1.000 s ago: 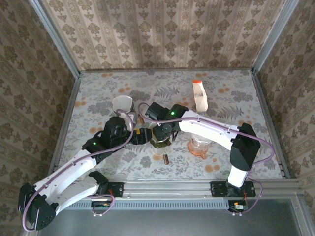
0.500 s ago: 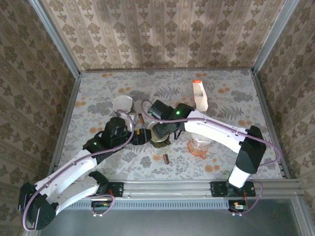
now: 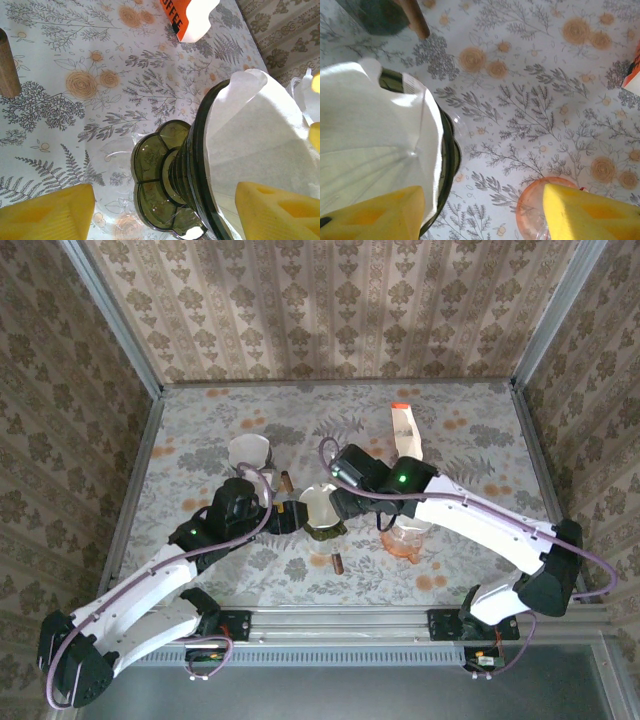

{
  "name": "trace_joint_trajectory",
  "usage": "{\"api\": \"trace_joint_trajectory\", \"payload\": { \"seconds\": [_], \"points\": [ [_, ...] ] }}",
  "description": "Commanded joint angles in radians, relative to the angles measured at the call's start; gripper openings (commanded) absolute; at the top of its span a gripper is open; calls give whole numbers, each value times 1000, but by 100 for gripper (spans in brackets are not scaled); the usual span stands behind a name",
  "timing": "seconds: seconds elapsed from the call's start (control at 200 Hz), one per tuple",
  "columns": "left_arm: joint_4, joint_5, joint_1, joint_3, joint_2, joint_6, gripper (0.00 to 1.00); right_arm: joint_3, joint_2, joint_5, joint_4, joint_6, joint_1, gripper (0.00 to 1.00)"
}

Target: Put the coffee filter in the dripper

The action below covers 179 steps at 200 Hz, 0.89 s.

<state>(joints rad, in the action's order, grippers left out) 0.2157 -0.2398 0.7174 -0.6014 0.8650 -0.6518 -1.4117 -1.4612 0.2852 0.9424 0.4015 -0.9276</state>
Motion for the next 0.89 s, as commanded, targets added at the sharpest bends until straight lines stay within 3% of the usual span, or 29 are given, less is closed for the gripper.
{"api": "trace_joint_trajectory", "payload": {
  "seconds": [0.0,0.285,0.52,0.89],
  "points": [
    [-16,-9,-10,14,3,-11,76,19,4,25,3,26,-4,64],
    [-13,-7,-12,15,2,-11,76,13,4,42,4,31,-2,60],
    [-17,-9,-13,15,5,-14,77,7,24,24,-44,13,-2,70],
    [-24,-7,-13,17,9,-17,80,15,21,15,-58,13,-3,72]
  ]
}}
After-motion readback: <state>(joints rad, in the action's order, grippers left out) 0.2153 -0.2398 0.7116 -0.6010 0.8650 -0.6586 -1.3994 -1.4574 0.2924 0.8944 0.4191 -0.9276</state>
